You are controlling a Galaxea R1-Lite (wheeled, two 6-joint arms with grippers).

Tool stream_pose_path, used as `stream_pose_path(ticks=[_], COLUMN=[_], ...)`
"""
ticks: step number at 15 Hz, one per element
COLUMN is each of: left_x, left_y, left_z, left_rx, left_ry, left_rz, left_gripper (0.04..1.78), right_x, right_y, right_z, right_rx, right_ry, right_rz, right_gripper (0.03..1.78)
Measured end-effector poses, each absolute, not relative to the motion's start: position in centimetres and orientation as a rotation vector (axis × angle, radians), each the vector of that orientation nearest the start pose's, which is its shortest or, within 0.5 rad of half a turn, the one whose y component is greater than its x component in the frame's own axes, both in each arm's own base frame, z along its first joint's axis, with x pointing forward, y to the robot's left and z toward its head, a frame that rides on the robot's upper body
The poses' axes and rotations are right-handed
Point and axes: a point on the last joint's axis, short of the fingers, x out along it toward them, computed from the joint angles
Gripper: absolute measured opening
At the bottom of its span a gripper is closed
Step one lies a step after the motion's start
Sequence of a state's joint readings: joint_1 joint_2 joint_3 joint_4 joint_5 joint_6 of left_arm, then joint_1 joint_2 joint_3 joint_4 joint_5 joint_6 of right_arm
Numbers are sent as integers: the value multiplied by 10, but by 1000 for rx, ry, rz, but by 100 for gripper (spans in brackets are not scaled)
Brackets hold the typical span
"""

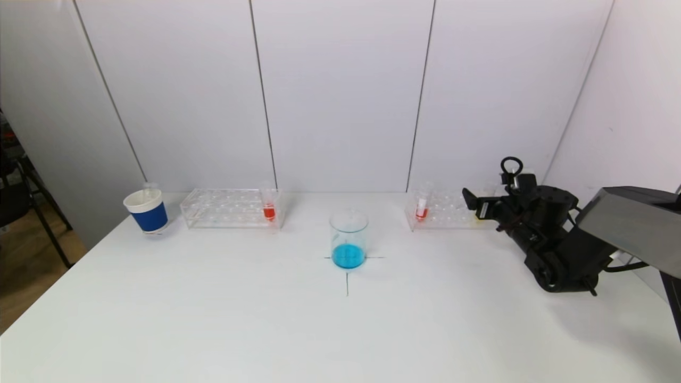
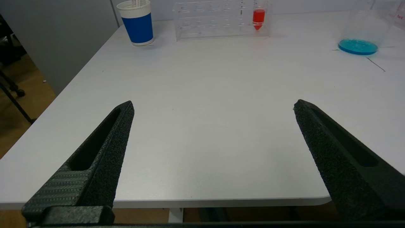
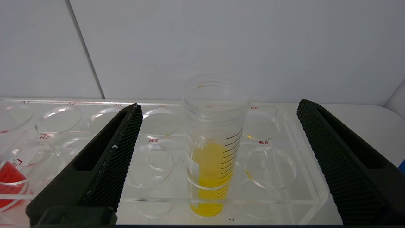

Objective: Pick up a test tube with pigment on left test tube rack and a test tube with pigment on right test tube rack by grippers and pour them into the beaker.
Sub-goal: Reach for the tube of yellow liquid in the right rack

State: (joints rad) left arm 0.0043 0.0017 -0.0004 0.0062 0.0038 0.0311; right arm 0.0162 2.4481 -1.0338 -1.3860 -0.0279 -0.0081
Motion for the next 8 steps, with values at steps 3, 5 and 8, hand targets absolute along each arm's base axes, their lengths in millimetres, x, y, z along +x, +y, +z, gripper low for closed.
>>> stream_pose_path(ticks=[3, 5, 8], left_x=[-23, -23, -23], left_y=[0, 0, 0], left_z=[75, 75, 75], left_rx=[31, 30, 30], left_ry=[8, 8, 8], left_rz=[8, 8, 8], left_gripper=[176, 176, 176], right_x=[435, 435, 435], right_y=[7, 7, 7], right_z=[28, 27, 27], right_rx=[-9, -9, -10], right_ry=[29, 29, 30], right_rz=[-11, -11, -11], right_gripper=[177, 177, 160])
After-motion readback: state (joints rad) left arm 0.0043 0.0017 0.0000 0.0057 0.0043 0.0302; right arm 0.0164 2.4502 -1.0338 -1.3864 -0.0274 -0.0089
